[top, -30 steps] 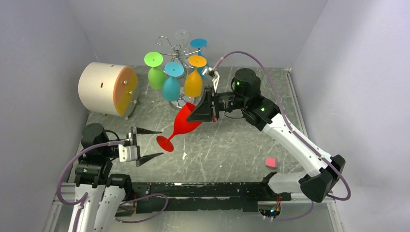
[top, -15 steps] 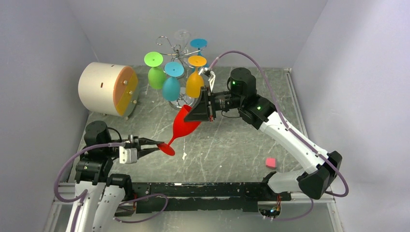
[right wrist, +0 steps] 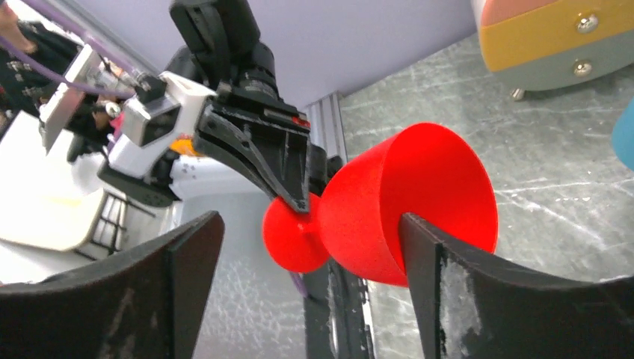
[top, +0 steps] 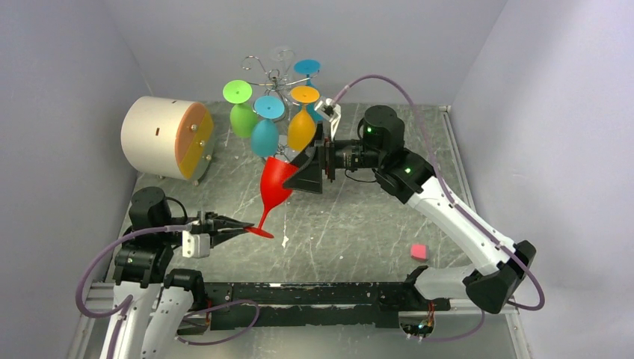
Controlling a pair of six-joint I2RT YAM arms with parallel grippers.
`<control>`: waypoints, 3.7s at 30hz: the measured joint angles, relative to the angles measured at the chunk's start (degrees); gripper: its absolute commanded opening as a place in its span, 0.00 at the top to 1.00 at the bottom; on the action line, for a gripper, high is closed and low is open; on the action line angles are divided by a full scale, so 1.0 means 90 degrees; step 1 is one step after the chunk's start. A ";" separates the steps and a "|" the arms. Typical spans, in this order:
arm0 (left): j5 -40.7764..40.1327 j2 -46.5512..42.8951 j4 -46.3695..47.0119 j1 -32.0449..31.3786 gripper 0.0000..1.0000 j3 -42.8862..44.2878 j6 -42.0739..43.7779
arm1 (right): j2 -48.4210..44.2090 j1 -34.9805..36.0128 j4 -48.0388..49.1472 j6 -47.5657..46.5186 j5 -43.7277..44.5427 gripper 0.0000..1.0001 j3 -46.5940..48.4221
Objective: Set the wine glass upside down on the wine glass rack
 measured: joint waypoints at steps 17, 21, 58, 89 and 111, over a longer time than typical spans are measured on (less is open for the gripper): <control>-0.0760 -0.0187 -0.0087 0.0032 0.93 0.0206 -0.0027 | -0.1112 0.0017 -0.0114 -0.0418 0.1481 0.00 -0.0338; -0.1423 -0.0420 0.0389 0.0032 0.93 0.0197 -0.0707 | -0.1319 0.0017 -0.0039 -0.0469 0.1787 0.00 -0.0486; -0.8330 0.1843 0.2074 0.0032 0.93 0.2924 -0.7461 | -0.1698 0.0019 0.0136 -0.0741 0.2419 0.00 -0.0806; -0.6555 0.5569 0.2994 0.1020 0.93 0.4988 -0.9440 | -0.2399 0.0022 -0.0141 -0.1192 0.3147 0.00 -0.1200; -0.4998 0.7196 0.4216 0.1032 0.93 0.5394 -1.0455 | -0.2399 0.0022 -0.0143 -0.1321 0.3215 0.00 -0.1273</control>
